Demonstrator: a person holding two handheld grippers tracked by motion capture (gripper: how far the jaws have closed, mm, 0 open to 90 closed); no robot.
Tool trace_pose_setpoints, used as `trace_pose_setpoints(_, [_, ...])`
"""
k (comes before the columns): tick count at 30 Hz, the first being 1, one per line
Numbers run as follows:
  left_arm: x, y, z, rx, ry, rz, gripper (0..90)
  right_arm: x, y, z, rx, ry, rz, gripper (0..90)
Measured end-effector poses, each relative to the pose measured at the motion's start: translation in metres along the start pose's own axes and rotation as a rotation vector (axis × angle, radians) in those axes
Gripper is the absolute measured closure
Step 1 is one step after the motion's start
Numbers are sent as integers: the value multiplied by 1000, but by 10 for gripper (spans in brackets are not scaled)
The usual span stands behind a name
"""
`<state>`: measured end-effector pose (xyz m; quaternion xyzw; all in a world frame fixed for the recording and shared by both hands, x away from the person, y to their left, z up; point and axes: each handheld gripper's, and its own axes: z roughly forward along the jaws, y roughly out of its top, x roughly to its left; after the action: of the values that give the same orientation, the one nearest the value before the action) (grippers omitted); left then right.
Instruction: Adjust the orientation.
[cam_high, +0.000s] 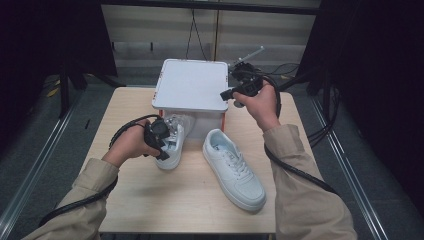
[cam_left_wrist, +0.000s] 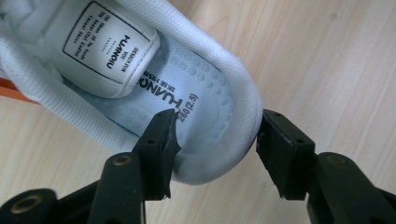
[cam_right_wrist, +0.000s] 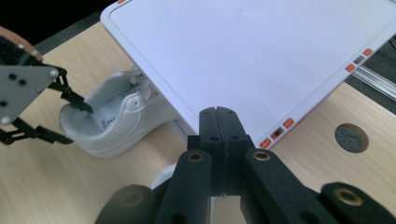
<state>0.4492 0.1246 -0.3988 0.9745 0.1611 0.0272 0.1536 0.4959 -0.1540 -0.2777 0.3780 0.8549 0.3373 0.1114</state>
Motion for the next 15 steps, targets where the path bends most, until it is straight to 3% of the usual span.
trace_pose_setpoints(5, [-2, 4, -1, -11, -4, 18, 539, 4, 11, 20, 2, -50, -23, 900])
trace_pose_setpoints(7, [-2, 6, -2, -26, -22, 11, 583, 6, 13, 29, 6, -46, -20, 900])
trace_pose_setpoints(11, [0, 13, -5, -93, -37, -10, 652, 4, 12, 45, 24, -40, -8, 900])
trace_pose_setpoints(15, [8, 20, -4, -72, -10, -10, 651, 3, 9, 55, 49, -37, -4, 899])
